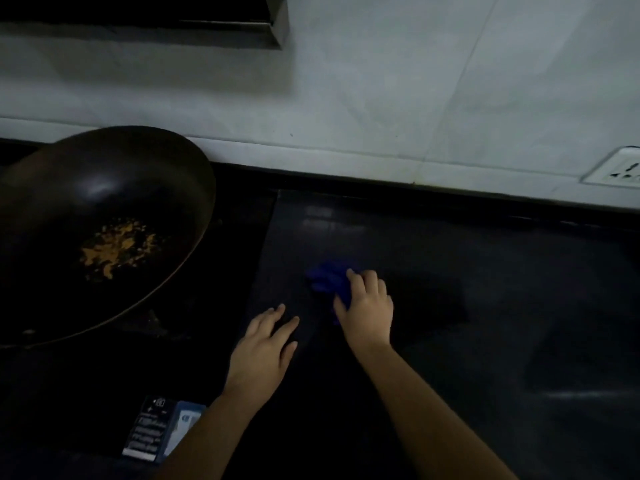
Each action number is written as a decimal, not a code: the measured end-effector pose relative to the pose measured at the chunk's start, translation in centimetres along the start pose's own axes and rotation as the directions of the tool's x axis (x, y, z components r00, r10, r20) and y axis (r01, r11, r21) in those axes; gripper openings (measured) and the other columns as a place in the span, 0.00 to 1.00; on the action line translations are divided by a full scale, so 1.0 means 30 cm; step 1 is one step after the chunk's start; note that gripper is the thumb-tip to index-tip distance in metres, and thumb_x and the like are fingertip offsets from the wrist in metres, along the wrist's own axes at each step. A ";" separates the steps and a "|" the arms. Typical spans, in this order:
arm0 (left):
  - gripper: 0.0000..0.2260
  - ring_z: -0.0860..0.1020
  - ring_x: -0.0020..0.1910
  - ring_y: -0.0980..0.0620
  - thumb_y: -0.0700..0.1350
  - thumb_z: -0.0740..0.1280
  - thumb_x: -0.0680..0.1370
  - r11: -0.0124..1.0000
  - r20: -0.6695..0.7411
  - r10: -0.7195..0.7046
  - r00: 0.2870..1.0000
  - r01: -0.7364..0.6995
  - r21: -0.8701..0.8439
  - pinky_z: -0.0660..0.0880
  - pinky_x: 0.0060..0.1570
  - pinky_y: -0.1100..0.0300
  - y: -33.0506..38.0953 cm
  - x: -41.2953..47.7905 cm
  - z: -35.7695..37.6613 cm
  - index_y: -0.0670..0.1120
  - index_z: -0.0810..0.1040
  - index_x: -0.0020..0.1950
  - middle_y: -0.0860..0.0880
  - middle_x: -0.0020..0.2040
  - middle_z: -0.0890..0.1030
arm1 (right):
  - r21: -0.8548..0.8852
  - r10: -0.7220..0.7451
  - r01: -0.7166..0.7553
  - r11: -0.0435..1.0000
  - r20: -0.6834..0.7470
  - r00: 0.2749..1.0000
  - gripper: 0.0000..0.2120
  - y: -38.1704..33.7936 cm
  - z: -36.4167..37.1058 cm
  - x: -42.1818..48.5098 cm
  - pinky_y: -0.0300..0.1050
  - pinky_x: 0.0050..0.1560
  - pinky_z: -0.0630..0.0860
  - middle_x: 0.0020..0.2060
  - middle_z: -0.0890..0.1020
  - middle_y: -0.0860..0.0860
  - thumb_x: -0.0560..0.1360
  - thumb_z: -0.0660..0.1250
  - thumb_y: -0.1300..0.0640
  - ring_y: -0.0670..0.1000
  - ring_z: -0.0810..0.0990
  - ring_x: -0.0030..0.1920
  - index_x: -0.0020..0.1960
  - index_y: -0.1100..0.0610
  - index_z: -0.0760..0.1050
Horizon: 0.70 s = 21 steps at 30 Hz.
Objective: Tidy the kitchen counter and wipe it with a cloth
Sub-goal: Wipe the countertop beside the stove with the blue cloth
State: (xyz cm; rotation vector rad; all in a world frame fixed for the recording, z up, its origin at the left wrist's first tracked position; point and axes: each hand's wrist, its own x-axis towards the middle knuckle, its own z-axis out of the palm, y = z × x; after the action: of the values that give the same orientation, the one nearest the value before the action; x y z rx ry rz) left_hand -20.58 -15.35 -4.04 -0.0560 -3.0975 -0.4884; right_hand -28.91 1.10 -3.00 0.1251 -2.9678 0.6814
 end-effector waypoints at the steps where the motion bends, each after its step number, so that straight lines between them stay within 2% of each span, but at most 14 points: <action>1: 0.19 0.67 0.59 0.52 0.54 0.55 0.73 1.000 -0.008 0.001 1.000 -0.001 -0.011 0.79 0.45 0.56 -0.004 0.003 0.001 0.49 0.79 0.57 0.46 0.59 0.80 | -0.028 -0.074 0.074 0.997 0.023 0.997 0.25 0.020 -0.013 0.017 0.55 0.47 0.78 0.55 0.77 0.59 0.68 0.71 0.54 0.60 0.77 0.53 0.63 0.59 0.72; 3: 0.19 0.67 0.58 0.53 0.54 0.56 0.73 0.999 -0.008 -0.006 1.000 0.005 -0.033 0.79 0.44 0.56 -0.007 0.005 0.000 0.50 0.79 0.57 0.46 0.59 0.80 | -0.060 -0.085 0.085 0.995 0.000 0.996 0.25 0.124 -0.050 0.058 0.55 0.42 0.78 0.51 0.78 0.60 0.66 0.73 0.55 0.63 0.78 0.49 0.61 0.60 0.74; 5: 0.19 0.67 0.58 0.53 0.55 0.56 0.73 0.999 -0.008 -0.008 1.000 0.008 -0.039 0.79 0.44 0.56 -0.009 0.006 -0.002 0.50 0.79 0.57 0.47 0.60 0.79 | -0.047 0.124 -0.128 0.991 -0.084 0.989 0.24 0.255 -0.107 0.109 0.57 0.45 0.76 0.54 0.77 0.62 0.67 0.71 0.57 0.65 0.76 0.52 0.62 0.61 0.73; 6: 0.19 0.67 0.59 0.54 0.55 0.55 0.73 0.999 -0.003 -0.010 1.000 0.010 -0.041 0.79 0.45 0.56 -0.010 0.005 -0.002 0.51 0.79 0.58 0.47 0.60 0.79 | -0.027 0.268 -0.273 0.962 -0.116 0.956 0.24 0.306 -0.135 0.135 0.58 0.49 0.75 0.57 0.74 0.62 0.70 0.69 0.56 0.64 0.74 0.55 0.64 0.60 0.71; 8: 0.19 0.67 0.59 0.54 0.55 0.55 0.74 0.999 -0.006 -0.015 1.000 0.014 -0.040 0.79 0.44 0.56 -0.011 0.004 -0.001 0.51 0.79 0.58 0.48 0.61 0.79 | 0.018 0.504 -0.509 0.860 -0.170 0.847 0.23 0.340 -0.168 0.179 0.59 0.55 0.71 0.62 0.70 0.62 0.73 0.66 0.55 0.63 0.70 0.60 0.66 0.60 0.67; 10: 0.19 0.67 0.59 0.54 0.55 0.55 0.74 0.999 -0.011 -0.017 1.000 0.016 -0.038 0.80 0.44 0.55 -0.010 0.003 0.002 0.51 0.78 0.58 0.48 0.61 0.79 | 0.017 0.613 -0.622 0.783 -0.191 0.767 0.23 0.280 -0.141 0.193 0.58 0.56 0.70 0.64 0.68 0.62 0.73 0.64 0.55 0.63 0.68 0.61 0.66 0.60 0.66; 11: 0.20 0.67 0.59 0.54 0.55 0.55 0.74 0.999 -0.013 -0.019 1.000 0.018 -0.038 0.80 0.44 0.55 -0.009 0.002 0.004 0.51 0.78 0.59 0.48 0.61 0.78 | 0.030 0.607 -0.613 0.789 -0.186 0.773 0.23 0.219 -0.112 0.187 0.57 0.56 0.70 0.63 0.68 0.62 0.73 0.65 0.55 0.63 0.68 0.61 0.65 0.59 0.67; 12: 0.20 0.66 0.59 0.54 0.55 0.55 0.74 0.999 -0.012 -0.024 1.000 0.023 -0.039 0.80 0.44 0.55 -0.009 0.002 0.005 0.51 0.78 0.59 0.48 0.62 0.78 | 0.047 0.553 -0.554 0.831 -0.174 0.815 0.23 0.148 -0.072 0.171 0.57 0.54 0.71 0.63 0.69 0.62 0.72 0.66 0.55 0.63 0.69 0.60 0.65 0.59 0.68; 14: 0.21 0.66 0.59 0.54 0.57 0.53 0.75 0.999 -0.011 -0.021 1.000 0.021 -0.036 0.79 0.44 0.56 -0.010 0.002 0.006 0.52 0.78 0.59 0.48 0.62 0.78 | 0.032 0.299 -0.297 0.954 -0.123 0.946 0.25 0.015 0.013 0.115 0.55 0.54 0.71 0.62 0.71 0.59 0.71 0.67 0.54 0.61 0.71 0.59 0.66 0.56 0.68; 15: 0.21 0.66 0.59 0.54 0.58 0.52 0.75 0.999 -0.010 -0.017 1.000 0.017 -0.032 0.79 0.44 0.56 -0.010 0.001 0.005 0.52 0.78 0.59 0.48 0.62 0.78 | 0.007 0.143 -0.143 0.990 -0.077 0.987 0.25 -0.031 0.037 0.087 0.55 0.55 0.72 0.62 0.72 0.57 0.71 0.66 0.53 0.59 0.72 0.59 0.67 0.55 0.67; 17: 0.20 0.66 0.59 0.54 0.56 0.53 0.75 0.999 0.003 -0.017 1.000 0.017 -0.031 0.79 0.44 0.55 -0.011 0.001 0.003 0.52 0.78 0.59 0.48 0.62 0.78 | 0.000 -0.060 0.060 0.998 -0.015 0.998 0.25 -0.028 0.036 0.089 0.53 0.55 0.74 0.61 0.74 0.55 0.72 0.66 0.52 0.57 0.74 0.58 0.68 0.55 0.67; 19: 0.20 0.66 0.60 0.54 0.55 0.54 0.74 0.999 0.004 -0.020 1.000 0.020 -0.035 0.79 0.42 0.55 -0.012 0.000 0.002 0.52 0.77 0.59 0.48 0.62 0.78 | -0.015 -0.090 0.089 0.996 -0.051 0.995 0.24 0.066 -0.007 0.124 0.54 0.49 0.77 0.56 0.77 0.57 0.69 0.69 0.54 0.60 0.77 0.53 0.64 0.57 0.71; 21: 0.19 0.67 0.60 0.54 0.55 0.54 0.74 0.999 0.021 -0.028 0.999 0.028 -0.027 0.80 0.41 0.56 -0.007 -0.001 -0.004 0.52 0.77 0.60 0.49 0.62 0.78 | -0.025 0.081 -0.085 0.996 -0.139 0.987 0.24 0.211 -0.064 0.143 0.56 0.46 0.76 0.55 0.77 0.61 0.68 0.70 0.56 0.64 0.76 0.52 0.63 0.58 0.73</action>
State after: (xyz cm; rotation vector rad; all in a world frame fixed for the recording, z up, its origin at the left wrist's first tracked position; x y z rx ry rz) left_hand -20.57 -15.59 -3.99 -0.0181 -3.1155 -0.5337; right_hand -33.65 7.39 -3.53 -0.0463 -2.8627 0.6261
